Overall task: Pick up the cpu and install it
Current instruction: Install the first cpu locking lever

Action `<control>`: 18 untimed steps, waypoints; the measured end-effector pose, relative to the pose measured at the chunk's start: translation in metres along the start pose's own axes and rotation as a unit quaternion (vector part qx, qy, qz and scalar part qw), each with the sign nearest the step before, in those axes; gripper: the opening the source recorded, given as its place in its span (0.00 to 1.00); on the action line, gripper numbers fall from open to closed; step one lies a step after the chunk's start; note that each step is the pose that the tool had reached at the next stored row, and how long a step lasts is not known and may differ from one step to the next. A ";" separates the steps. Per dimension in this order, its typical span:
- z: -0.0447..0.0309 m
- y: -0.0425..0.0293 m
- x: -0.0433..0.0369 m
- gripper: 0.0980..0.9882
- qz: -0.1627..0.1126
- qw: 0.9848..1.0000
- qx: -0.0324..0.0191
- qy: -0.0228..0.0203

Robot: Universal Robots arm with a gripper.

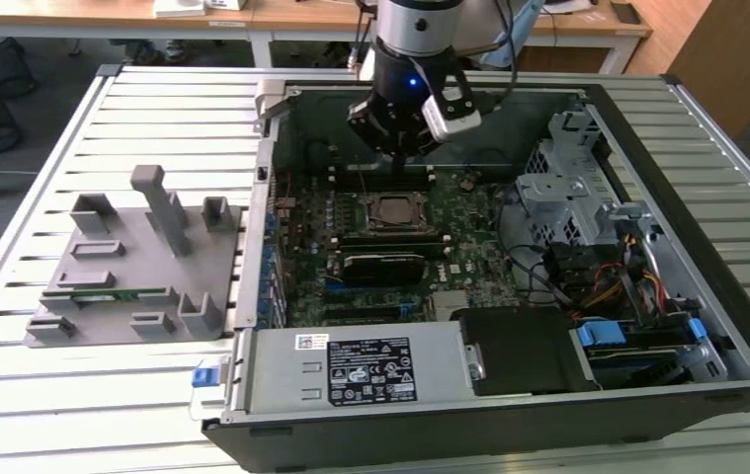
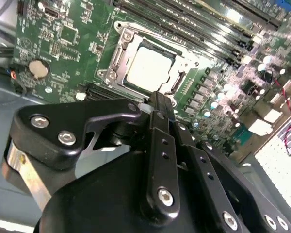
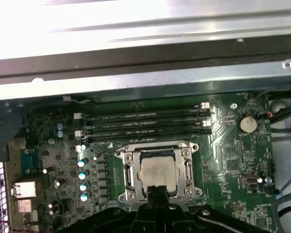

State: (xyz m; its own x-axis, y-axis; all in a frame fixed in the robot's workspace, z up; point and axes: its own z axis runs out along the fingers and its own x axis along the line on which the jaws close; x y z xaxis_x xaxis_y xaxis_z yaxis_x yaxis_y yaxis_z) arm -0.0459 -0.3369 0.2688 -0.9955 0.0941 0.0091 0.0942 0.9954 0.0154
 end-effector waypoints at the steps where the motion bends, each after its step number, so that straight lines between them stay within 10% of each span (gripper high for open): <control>1: 0.0000 -0.0002 0.0022 0.01 -0.001 1.000 0.000 0.000; 18: 0.0016 -0.0044 0.0467 0.01 -0.001 1.000 0.000 -0.003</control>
State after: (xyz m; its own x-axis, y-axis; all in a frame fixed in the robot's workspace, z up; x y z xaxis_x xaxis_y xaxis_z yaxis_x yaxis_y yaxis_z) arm -0.0928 -0.3368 0.2676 -0.9958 0.0914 0.0029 0.0914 0.9957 0.0160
